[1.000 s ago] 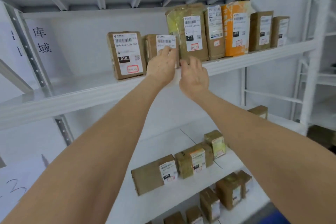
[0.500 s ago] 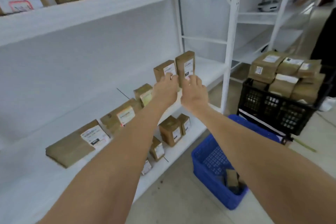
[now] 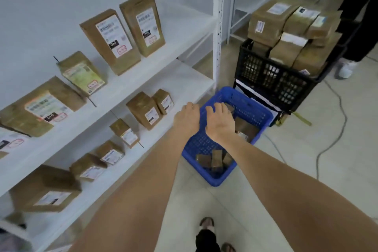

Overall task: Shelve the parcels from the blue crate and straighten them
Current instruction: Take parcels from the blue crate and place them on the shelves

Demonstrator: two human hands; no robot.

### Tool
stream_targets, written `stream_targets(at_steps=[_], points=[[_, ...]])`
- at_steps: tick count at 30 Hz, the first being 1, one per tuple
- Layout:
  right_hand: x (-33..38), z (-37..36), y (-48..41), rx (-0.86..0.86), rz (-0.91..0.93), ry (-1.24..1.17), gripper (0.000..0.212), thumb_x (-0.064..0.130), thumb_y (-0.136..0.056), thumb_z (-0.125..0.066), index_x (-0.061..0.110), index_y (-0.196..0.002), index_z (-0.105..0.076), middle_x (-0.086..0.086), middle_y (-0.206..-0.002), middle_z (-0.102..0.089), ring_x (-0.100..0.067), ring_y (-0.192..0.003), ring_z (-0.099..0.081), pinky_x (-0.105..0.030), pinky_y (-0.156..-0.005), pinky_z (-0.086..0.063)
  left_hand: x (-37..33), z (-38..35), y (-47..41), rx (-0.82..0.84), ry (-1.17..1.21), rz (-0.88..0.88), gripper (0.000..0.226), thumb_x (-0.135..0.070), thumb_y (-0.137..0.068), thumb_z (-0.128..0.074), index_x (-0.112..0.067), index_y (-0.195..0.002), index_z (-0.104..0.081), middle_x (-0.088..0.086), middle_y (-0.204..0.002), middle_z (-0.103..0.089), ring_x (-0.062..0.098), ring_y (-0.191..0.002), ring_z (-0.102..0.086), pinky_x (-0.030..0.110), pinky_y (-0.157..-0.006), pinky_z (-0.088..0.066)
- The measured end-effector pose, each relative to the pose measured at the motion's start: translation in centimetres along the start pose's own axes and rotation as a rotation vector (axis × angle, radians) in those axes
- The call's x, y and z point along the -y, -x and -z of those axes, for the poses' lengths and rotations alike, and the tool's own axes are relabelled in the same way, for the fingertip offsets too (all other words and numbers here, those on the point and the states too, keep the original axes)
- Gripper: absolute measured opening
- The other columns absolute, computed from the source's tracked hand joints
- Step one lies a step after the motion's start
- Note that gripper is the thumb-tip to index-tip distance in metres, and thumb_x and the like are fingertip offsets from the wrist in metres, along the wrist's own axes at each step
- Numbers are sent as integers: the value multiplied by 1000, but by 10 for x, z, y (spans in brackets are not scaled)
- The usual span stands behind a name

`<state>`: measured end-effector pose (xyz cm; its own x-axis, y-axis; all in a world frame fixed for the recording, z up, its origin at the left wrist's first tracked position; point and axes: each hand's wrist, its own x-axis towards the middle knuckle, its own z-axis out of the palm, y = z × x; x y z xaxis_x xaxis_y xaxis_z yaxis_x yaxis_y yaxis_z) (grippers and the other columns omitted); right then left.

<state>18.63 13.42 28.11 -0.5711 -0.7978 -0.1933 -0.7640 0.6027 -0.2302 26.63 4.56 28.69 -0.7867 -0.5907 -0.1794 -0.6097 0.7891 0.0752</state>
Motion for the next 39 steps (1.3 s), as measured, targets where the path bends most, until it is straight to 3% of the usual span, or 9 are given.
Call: stream_targets(at_steps=[4,7,11,15,21,26,31,36,39], points=[[-37,-25,-39,95,-19,23,69,25,-92,-61,15,-148,-22,-13,-156,-15,-32,-147,-6,-40,-112,-31,-18,-31,-44,72,-5,20,36,-11,-91,-50,-6,-126,-43,13,-126,-43,29,-116,-47,38,-73,-46],[-64,-43,-78,144,-27,36,68,24,-92,-61,16,-147,-23,-13,-155,-16,-32,-147,-8,-40,-111,-32,-25,-56,-89,126,18,16,42,-10,-90,-51,-7,-131,-41,13,-129,-42,28,-117,-47,38,-81,-47],[-101,-63,-133,218,-38,40,67,23,-92,-61,16,-146,-23,-13,-155,-15,-32,-146,-9,-39,-111,-31,-36,-89,-150,179,6,23,33,-10,-88,-50,-5,-121,-47,14,-125,-48,27,-111,-50,36,-82,-46],[-138,-85,-178,299,-58,25,67,21,-92,-60,16,-147,-22,-13,-155,-15,-32,-147,-7,-38,-111,-31,-48,-123,-197,255,73,45,42,-10,-91,-51,-7,-132,-41,13,-130,-43,26,-117,-46,37,-82,-47],[-186,-118,-241,385,-30,42,65,18,-92,-59,16,-147,-24,-13,-153,-18,-31,-146,-11,-38,-111,-32,-68,-171,-258,351,93,105,43,-11,-91,-54,-7,-132,-40,12,-130,-42,25,-115,-47,35,-77,-47],[-223,-159,-296,486,36,61,67,20,-93,-59,16,-147,-21,-13,-154,-15,-31,-146,-9,-38,-110,-33,-85,-220,-304,416,165,244,49,-10,-92,-53,-9,-137,-35,11,-135,-38,25,-123,-43,37,-87,-47],[-275,-221,-342,584,25,33,61,21,-94,-57,18,-145,-24,-11,-148,-23,-30,-137,-25,-38,-104,-39,-104,-287,-354,505,260,355,43,-9,-92,-51,-8,-133,-37,12,-134,-37,29,-122,-46,43,-87,-48],[-322,-313,-380,663,-173,-169,65,22,-94,-58,19,-150,-23,-10,-149,-26,-29,-127,-44,-35,-88,-47,-110,-389,-402,581,479,507,51,-10,-95,-48,-7,-143,-29,13,-144,-30,33,-123,-47,44,-96,-45],[-351,-380,-404,675,-226,-193,65,23,-95,-57,18,-150,-22,-13,-149,-27,-30,-121,-50,-34,-81,-46,-115,-459,-430,536,641,623,47,-7,-96,-44,-4,-141,-35,17,-140,-42,32,-122,-48,36,-99,-41]])
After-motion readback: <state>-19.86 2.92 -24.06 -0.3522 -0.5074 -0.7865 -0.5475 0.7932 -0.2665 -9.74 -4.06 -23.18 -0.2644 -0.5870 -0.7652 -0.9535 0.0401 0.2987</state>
